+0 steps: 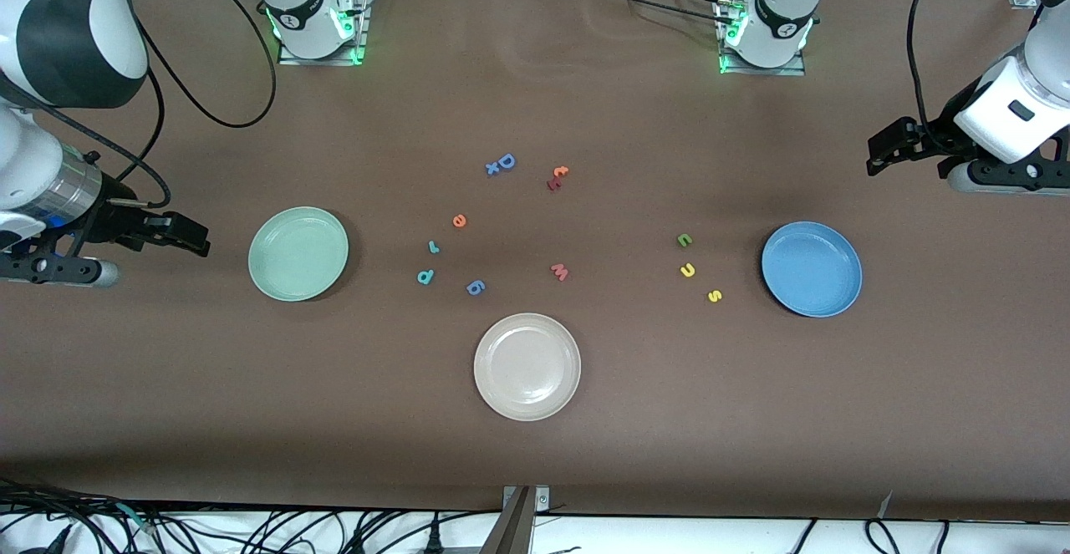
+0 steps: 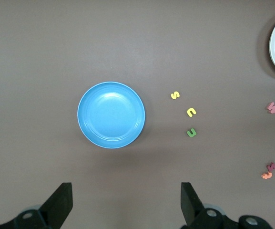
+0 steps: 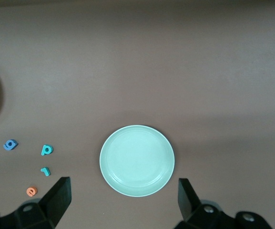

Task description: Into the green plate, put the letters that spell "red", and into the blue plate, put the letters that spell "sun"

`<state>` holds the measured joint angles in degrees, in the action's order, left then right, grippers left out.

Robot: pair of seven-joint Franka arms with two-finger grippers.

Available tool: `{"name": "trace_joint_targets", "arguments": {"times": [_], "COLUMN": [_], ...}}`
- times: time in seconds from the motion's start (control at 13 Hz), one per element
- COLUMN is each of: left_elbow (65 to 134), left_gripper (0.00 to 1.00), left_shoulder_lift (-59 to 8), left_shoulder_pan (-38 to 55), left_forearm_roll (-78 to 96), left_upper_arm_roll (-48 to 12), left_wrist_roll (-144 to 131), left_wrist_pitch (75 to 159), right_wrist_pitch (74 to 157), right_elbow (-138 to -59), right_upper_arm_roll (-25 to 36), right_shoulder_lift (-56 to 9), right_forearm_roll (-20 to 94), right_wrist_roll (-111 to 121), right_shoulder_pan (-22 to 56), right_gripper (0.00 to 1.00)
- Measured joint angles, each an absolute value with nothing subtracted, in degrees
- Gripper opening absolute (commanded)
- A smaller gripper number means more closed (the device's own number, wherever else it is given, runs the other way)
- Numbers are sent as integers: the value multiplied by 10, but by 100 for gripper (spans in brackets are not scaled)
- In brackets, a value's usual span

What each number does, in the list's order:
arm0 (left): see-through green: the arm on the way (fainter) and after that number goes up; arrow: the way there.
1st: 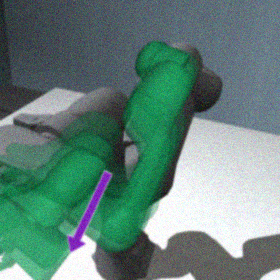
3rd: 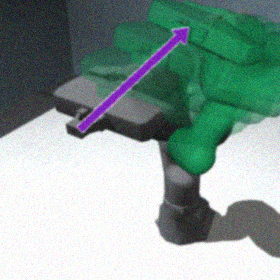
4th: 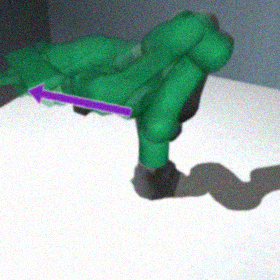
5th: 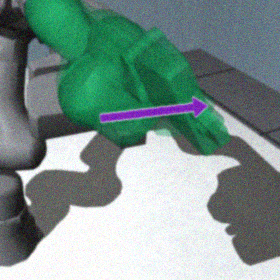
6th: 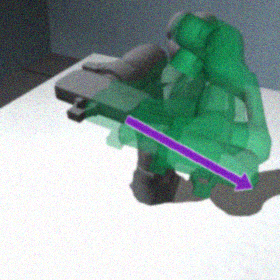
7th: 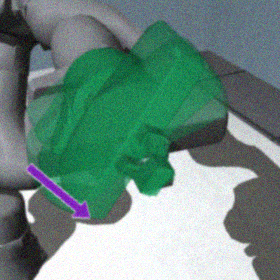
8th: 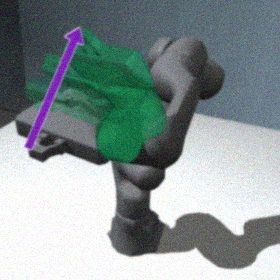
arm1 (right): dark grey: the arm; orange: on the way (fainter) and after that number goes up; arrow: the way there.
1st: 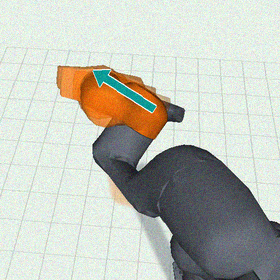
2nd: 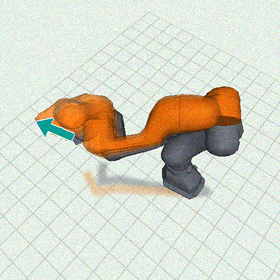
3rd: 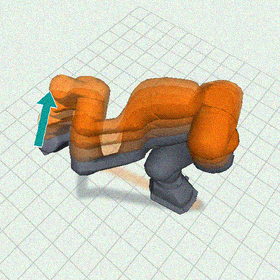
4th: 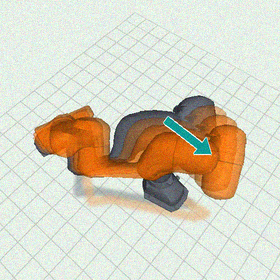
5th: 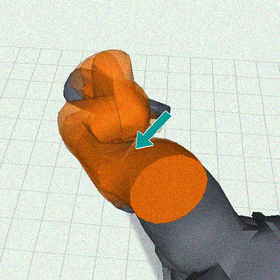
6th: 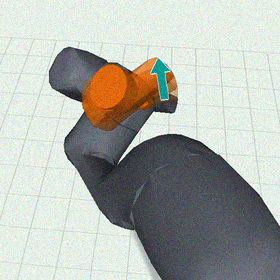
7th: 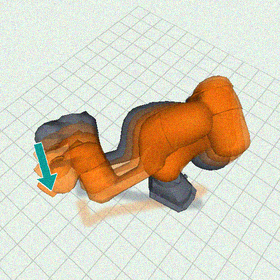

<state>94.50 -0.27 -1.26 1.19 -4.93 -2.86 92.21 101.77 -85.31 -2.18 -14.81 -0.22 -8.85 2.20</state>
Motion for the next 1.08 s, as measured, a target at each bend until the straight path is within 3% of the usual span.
{"name": "trace_joint_targets", "arguments": {"times": [1.08], "left_elbow": [945], "left_gripper": [100], "left_shoulder_lift": [-2], "left_shoulder_pan": [-14], "left_forearm_roll": [-11], "left_upper_arm_roll": [-53], "left_wrist_roll": [-29], "left_wrist_pitch": [921], "right_wrist_pitch": [1013], "right_elbow": [-853], "right_upper_arm_roll": [-20], "right_shoulder_lift": [-147], "right_forearm_roll": [-2], "right_wrist_roll": [-92], "right_shoulder_pan": [20], "right_gripper": [100]}}
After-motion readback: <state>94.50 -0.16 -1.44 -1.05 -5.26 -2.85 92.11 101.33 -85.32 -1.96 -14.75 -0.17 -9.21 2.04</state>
